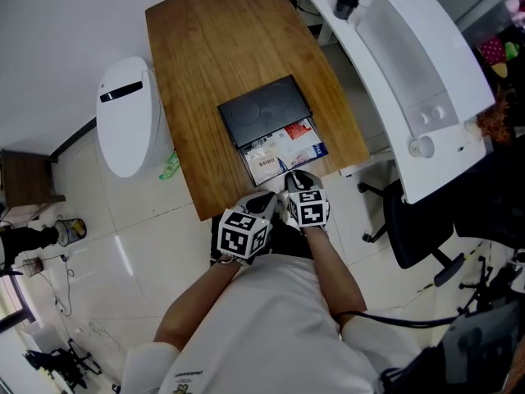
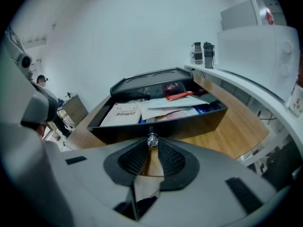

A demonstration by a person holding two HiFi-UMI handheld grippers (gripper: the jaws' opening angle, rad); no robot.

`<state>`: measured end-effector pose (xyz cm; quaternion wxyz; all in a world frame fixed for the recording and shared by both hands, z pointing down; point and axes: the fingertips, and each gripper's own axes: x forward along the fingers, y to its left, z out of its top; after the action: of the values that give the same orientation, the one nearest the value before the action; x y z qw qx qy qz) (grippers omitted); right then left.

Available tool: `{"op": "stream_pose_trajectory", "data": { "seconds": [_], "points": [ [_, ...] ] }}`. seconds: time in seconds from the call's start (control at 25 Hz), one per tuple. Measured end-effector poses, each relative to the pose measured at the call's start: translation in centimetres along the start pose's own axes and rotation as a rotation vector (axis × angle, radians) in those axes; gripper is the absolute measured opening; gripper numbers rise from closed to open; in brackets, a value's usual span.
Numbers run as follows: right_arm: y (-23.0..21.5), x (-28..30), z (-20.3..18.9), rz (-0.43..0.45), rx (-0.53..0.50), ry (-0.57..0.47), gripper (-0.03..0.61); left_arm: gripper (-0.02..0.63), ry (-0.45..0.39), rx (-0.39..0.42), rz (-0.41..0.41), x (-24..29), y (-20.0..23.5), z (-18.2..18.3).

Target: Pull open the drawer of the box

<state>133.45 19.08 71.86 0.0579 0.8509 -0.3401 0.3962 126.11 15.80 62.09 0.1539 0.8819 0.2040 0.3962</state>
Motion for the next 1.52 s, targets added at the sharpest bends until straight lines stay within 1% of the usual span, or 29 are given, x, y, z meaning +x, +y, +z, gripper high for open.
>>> {"op": "stream_pose_trajectory", "data": {
  "seconds": [0.32,0.48,0.6,0.76,0.8,0.84,0.88,1.04,1.16,1.28,1.36,1.52],
  "points": [
    [-0.3,-0.7,-0.1,0.031,0.035,-0.005,0.061,0.000,0.000,-0.019,0.041,-1.6,0.0,-0.7],
    [0.0,-2.0,0.2,0.027,0.044,-0.004,0.061,0.000,-0.004,-0.017,0.057,-3.3,1.0,-0.1],
    [0.0,-4.2,1.6,-0.009,0.055,-0.051,0.061,0.000,-0.015,-0.005,0.047,-4.1,1.7,1.1],
    [0.2,-7.8,3.5,-0.034,0.101,-0.123,0.060,0.000,-0.046,0.026,0.005,-5.0,1.2,2.3],
    [0.3,-8.7,4.0,-0.045,0.116,-0.145,0.040,0.000,-0.054,0.038,-0.008,-5.4,1.0,2.5],
    [0.6,-9.6,4.5,-0.060,0.127,-0.168,0.002,0.000,-0.061,0.051,-0.020,-5.9,0.8,2.6],
    [1.0,-10.6,4.9,-0.075,0.133,-0.190,-0.011,0.000,-0.066,0.063,-0.033,-6.5,0.8,2.6],
    [4.8,-14.7,6.2,-0.121,0.143,-0.274,-0.011,0.000,-0.091,0.086,-0.076,-9.9,1.1,1.9],
    [8.7,-18.0,6.1,-0.142,0.159,-0.336,-0.011,0.000,-0.115,0.096,-0.107,-12.7,1.4,1.0],
    [12.1,-20.4,4.1,-0.176,0.168,-0.362,-0.011,0.000,-0.121,0.111,-0.147,-14.9,1.0,-0.5],
    [14.1,-21.3,1.9,-0.191,0.188,-0.351,-0.011,0.000,-0.114,0.123,-0.179,-16.0,0.5,-1.6],
    [18.1,-22.7,-2.1,-0.184,0.225,-0.321,-0.012,0.000,-0.103,0.138,-0.223,-18.1,-0.7,-4.1]
  ]
}}
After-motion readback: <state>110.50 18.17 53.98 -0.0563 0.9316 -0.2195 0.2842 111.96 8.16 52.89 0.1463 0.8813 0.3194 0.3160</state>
